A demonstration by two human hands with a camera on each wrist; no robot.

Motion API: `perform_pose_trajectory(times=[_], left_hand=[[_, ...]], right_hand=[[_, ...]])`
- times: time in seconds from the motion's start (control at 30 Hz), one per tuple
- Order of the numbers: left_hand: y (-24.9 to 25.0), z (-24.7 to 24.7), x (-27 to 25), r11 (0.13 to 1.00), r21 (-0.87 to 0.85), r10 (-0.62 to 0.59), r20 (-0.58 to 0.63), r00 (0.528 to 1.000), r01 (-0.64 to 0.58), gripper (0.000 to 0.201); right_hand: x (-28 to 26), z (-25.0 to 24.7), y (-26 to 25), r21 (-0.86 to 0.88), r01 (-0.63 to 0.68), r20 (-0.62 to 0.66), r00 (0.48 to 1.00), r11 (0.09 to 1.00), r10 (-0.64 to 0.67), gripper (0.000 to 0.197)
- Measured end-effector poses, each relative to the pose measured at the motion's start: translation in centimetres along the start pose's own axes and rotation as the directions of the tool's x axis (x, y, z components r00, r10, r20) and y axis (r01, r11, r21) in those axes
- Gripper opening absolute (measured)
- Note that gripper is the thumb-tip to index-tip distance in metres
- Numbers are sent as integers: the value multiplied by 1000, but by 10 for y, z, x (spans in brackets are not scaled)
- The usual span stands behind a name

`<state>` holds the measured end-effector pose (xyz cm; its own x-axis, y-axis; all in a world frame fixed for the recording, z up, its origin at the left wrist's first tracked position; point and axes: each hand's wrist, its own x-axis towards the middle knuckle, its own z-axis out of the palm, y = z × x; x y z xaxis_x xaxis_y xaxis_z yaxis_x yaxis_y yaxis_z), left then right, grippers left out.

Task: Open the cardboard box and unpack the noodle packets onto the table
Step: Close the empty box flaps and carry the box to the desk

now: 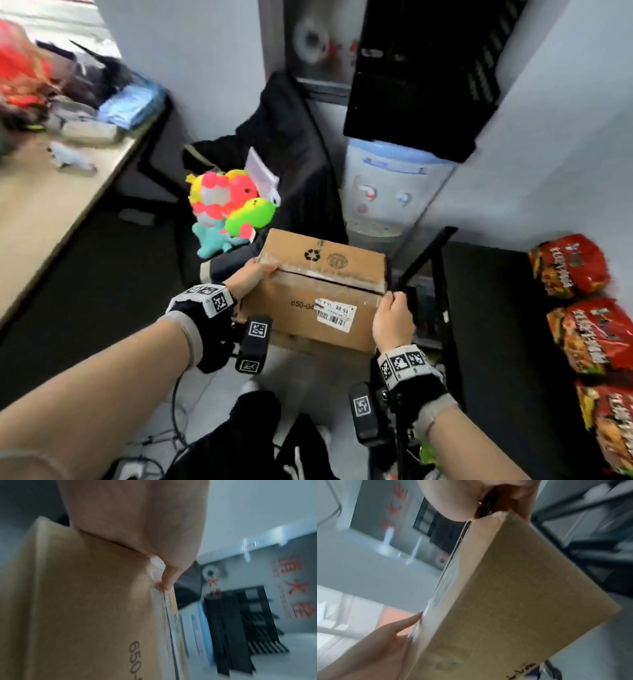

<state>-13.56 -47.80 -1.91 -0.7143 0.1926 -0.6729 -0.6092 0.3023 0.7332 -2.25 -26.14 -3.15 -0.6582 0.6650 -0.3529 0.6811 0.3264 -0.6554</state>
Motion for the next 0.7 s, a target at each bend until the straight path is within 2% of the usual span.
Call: perform_pose_trajectory(times=[0.07, 0.13, 0.2, 0.27, 0.37, 0.47, 0.6, 0.7], left_hand=[[-8, -41, -13, 998, -62, 15, -88, 996, -21, 16], [-17, -83, -29, 990, -142, -9, -166, 986, -15, 12], [-24, -116, -42, 976, -214, -14, -213, 977, -33, 15], [-36, -156, -54, 957, -283, -15, -261, 965, -62, 29], [-55, -213, -68, 926, -376, -83, -318, 945, -45, 45], [-73, -268, -77, 886, -461, -139, -355, 924, -44, 49], [-94, -339, -88, 827, -557, -226, -449, 864, -73, 63], [-96, -377, -100, 806, -582, -263, -515, 816, -107, 49]], right_hand=[[-9, 28, -30, -29, 76, 84, 994, 997, -73, 37], [-18, 56, -65, -46, 161, 170, 974, 986, -151, 37], [-26, 80, -99, -45, 233, 231, 948, 971, -217, 37], [-36, 112, -132, -61, 300, 290, 918, 952, -271, 37], [-54, 164, -177, -100, 391, 359, 872, 915, -334, 38], [-74, 215, -221, -105, 450, 421, 828, 887, -370, 39], [-108, 279, -281, -93, 542, 486, 757, 835, -437, 40], [-130, 317, -318, -64, 587, 516, 711, 807, -477, 39]])
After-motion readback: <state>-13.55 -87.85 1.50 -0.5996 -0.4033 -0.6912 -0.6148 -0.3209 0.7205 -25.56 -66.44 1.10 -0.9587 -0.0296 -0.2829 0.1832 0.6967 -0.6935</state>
